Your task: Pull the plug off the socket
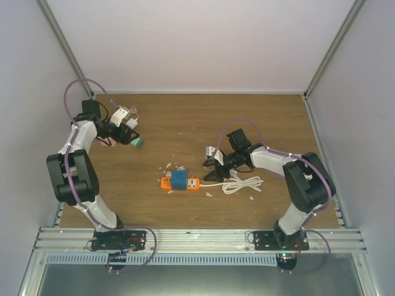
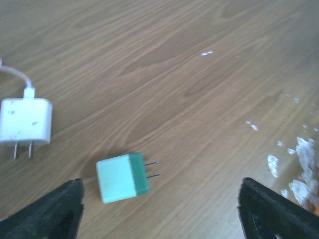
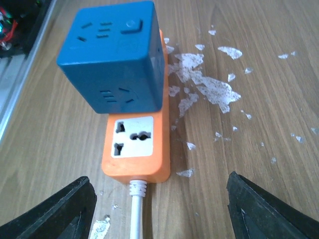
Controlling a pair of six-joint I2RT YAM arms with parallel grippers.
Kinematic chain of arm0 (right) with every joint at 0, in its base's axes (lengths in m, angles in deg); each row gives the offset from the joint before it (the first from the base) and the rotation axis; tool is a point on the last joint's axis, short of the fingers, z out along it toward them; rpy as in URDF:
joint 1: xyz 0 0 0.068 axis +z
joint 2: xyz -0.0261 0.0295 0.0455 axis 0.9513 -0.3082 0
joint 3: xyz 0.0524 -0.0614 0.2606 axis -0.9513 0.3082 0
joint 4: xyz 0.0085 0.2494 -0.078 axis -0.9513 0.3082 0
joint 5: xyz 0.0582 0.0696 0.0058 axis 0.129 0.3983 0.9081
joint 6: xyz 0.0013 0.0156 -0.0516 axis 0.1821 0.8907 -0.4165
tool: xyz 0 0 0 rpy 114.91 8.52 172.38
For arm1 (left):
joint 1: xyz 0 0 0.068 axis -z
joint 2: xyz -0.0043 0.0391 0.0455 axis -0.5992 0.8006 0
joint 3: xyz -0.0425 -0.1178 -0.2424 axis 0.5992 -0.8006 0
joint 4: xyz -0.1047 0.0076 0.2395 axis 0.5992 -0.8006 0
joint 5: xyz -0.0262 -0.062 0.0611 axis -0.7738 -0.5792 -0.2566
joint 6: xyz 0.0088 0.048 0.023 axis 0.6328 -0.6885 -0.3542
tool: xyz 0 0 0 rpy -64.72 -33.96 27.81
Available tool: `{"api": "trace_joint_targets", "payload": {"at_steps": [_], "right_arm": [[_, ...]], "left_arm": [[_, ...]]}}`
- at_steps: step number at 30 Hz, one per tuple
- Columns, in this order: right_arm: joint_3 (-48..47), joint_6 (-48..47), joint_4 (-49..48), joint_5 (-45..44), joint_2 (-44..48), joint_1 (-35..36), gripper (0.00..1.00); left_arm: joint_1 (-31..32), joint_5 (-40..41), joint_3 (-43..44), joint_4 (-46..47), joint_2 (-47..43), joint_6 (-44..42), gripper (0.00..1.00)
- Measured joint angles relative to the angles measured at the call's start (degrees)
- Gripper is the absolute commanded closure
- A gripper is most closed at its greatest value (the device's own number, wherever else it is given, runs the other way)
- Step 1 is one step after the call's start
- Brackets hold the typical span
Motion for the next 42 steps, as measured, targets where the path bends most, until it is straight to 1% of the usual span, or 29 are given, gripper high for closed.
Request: {"api": "trace_joint_targets", "payload": {"at_steps": [1,2,7,14,20,23,29,34,42], "right_arm": [[0.63,0.48,-0.83,0.55,0.63,0.00,0.25],[1.33,0.83,-1.75,1.07,1.27,0.02,0.24],[6.45,3.61,-7.37,3.32,4.66,0.92,0.21],[10.75,7.19,-15.61,2.43,6.54,5.20,0.17],[13.25,9.18,-21.46,-2.10,6.56,8.46,0.15],[13.55,9.75,-23.52,-4.04,6.16,9.35,0.15],[13.77,9.97,-25.86,-7.15,4.13,11.56,0.16],[13.77,9.92,-26.95,-9.29,1.49,13.38,0.16],[13.31,9.99,-29.29,-12.68,-0.72,15.02,0.17]], "left_arm": [[0.22,-0.76,-1.01,-0.15,-1.77,-0.63,0.03],[0.46,-1.40,-1.88,-0.17,-3.17,-1.25,0.01],[4.13,-5.03,-8.17,-1.14,-11.80,-5.57,0.01],[11.37,-9.86,-16.17,-2.78,-21.86,-11.96,0.01],[18.93,-10.97,-23.47,-2.60,-24.41,-14.47,0.01],[21.62,-11.23,-27.30,-1.27,-26.25,-15.06,0.01],[25.51,-11.21,-33.70,4.35,-31.34,-16.00,0.01],[27.74,-11.04,-37.73,10.08,-32.35,-16.61,0.01],[31.50,-9.35,-40.87,17.22,-32.37,-16.55,0.01]]}}
